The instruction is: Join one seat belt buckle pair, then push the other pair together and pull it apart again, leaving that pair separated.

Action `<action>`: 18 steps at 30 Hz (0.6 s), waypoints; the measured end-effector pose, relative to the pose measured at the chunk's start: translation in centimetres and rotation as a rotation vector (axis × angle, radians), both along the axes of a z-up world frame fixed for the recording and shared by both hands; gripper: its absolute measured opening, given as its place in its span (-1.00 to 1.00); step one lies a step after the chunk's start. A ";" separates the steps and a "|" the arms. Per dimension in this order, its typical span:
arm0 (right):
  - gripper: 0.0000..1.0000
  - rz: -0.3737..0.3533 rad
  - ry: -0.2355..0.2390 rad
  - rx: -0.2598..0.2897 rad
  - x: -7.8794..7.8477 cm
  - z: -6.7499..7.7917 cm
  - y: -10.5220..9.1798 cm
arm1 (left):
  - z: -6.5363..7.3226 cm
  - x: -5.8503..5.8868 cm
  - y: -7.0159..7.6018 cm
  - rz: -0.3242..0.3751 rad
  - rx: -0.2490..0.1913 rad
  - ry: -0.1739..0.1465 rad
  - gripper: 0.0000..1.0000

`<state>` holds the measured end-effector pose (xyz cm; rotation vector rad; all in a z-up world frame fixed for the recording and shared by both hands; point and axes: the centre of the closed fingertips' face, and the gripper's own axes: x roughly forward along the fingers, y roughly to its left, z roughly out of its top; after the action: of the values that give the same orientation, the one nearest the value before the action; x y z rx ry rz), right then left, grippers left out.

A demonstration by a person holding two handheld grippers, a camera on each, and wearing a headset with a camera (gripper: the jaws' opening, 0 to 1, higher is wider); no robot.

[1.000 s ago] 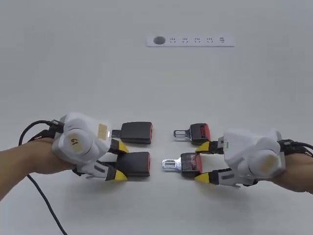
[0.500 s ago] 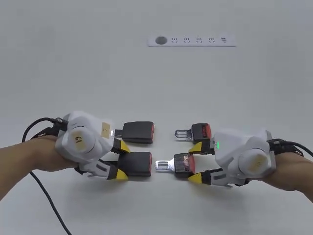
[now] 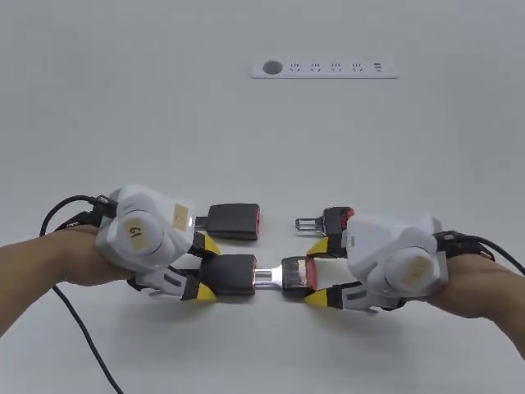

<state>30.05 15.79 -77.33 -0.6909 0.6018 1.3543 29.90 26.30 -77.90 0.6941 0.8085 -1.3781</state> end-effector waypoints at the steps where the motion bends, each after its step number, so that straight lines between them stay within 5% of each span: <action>1: -0.39 0.001 -0.001 0.001 0.0 0.0 0.1 | 0.0 0.0 0.0 0.001 -0.001 0.000 -0.34; 18: -0.39 -0.009 0.009 0.023 -0.4 0.0 1.1 | 0.0 0.1 0.0 -0.002 -0.002 0.003 -0.35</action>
<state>29.70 16.94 -77.29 -0.6629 0.5947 1.3542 29.96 26.30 -77.93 0.6911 0.8088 -1.3817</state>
